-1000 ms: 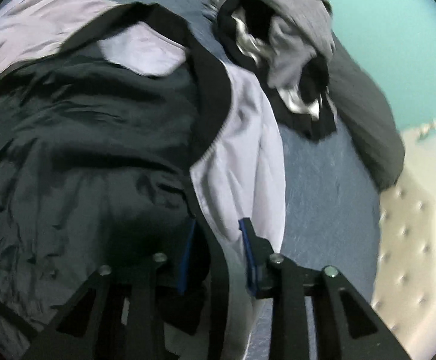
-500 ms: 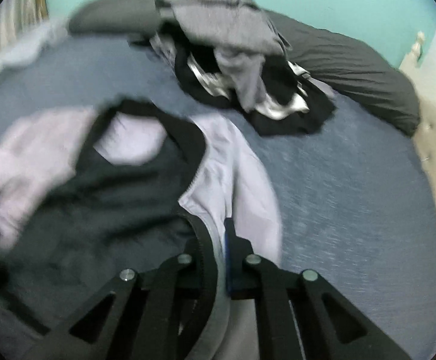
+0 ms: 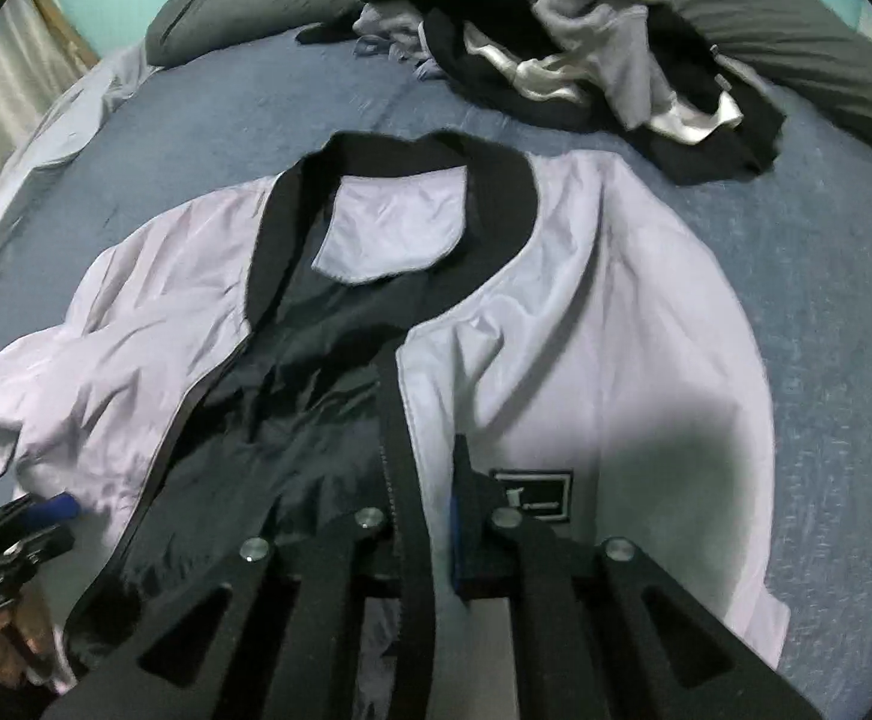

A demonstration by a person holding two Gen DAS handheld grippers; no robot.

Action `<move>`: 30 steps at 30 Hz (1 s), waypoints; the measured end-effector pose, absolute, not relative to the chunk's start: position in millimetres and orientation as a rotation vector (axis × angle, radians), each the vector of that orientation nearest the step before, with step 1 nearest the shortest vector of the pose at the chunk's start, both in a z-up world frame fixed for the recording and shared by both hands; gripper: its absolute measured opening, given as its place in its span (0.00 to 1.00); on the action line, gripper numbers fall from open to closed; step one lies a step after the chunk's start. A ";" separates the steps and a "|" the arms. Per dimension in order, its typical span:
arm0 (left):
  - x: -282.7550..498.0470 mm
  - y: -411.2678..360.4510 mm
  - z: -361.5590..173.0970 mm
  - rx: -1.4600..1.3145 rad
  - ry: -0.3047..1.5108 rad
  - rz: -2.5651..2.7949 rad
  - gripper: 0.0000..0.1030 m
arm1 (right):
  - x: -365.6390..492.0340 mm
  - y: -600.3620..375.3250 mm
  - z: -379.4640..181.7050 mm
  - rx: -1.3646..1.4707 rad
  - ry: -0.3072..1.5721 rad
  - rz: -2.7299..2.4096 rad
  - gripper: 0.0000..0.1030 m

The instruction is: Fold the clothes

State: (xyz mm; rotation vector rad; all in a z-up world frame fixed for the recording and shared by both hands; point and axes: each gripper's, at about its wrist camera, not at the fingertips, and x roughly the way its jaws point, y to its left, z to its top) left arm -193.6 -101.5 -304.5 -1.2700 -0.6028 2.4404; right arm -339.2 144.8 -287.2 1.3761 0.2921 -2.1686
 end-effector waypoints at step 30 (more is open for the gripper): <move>-191.5 -134.3 -279.0 -1.191 -0.664 2.514 0.46 | -299.9 42.6 -305.0 1.353 0.031 -1.928 0.12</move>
